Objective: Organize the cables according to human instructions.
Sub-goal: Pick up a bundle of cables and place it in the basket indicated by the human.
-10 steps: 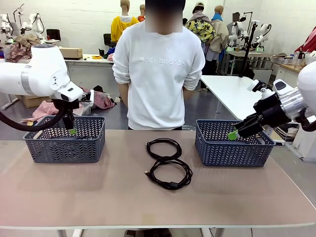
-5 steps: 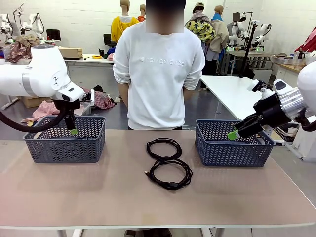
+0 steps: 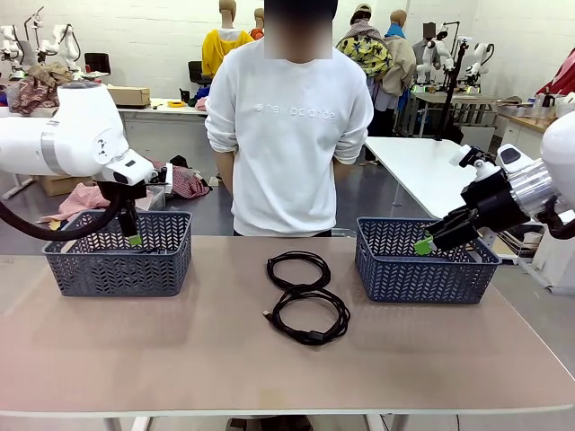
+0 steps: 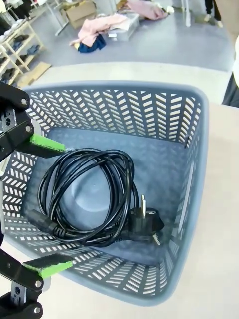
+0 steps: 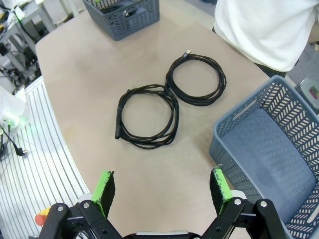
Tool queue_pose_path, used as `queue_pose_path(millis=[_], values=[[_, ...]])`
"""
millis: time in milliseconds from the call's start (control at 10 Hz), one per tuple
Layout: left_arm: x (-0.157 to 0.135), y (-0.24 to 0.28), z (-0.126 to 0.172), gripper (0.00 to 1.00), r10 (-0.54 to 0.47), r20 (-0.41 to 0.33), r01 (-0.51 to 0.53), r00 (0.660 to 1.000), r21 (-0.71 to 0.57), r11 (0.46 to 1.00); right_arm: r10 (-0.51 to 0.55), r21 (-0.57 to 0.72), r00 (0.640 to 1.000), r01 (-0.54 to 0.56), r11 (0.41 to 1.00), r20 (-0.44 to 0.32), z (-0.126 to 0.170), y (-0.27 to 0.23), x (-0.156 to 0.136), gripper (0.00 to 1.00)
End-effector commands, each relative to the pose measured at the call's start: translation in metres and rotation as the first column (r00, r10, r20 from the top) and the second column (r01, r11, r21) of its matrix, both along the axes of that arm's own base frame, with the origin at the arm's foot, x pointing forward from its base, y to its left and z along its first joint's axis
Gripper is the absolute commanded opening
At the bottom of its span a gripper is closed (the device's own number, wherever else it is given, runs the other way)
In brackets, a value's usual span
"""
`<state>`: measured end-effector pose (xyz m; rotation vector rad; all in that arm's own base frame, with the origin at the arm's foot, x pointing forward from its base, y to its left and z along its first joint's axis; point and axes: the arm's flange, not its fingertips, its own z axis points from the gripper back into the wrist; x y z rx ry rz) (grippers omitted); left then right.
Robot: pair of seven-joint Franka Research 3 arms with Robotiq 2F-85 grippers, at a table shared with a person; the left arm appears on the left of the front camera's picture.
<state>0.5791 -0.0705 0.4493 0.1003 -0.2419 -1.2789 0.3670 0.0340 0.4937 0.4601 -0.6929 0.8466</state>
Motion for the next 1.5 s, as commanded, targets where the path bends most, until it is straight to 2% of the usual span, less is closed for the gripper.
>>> queue_pose_path(millis=[0,300,600,1100,1400], values=[[0.000,0.000,0.000,1.00,0.000,0.000,0.000,1.000,0.000,1.000,0.020,0.026,1.000,-0.020,0.999,0.019,-0.001,-0.001,0.003,1.00],[-0.038,-0.029,0.003,1.00,-0.038,-0.015,0.035,0.999,-0.159,0.987,0.020,0.026,1.000,-0.020,0.999,0.019,-0.001,-0.001,0.003,1.00],[-0.076,-0.052,0.002,1.00,-0.071,-0.003,0.068,0.997,-0.226,0.972,0.020,0.026,1.000,-0.020,0.999,0.019,-0.001,-0.001,0.003,1.00],[-0.136,-0.086,-0.014,1.00,-0.155,0.007,0.149,0.988,-0.301,0.942,0.020,0.026,1.000,-0.020,0.999,0.019,-0.001,-0.001,0.003,1.00],[-0.156,-0.098,-0.026,1.00,-0.188,0.007,0.182,0.982,-0.293,0.939,0.020,0.026,1.000,-0.020,0.999,0.019,-0.001,-0.001,0.003,1.00]])
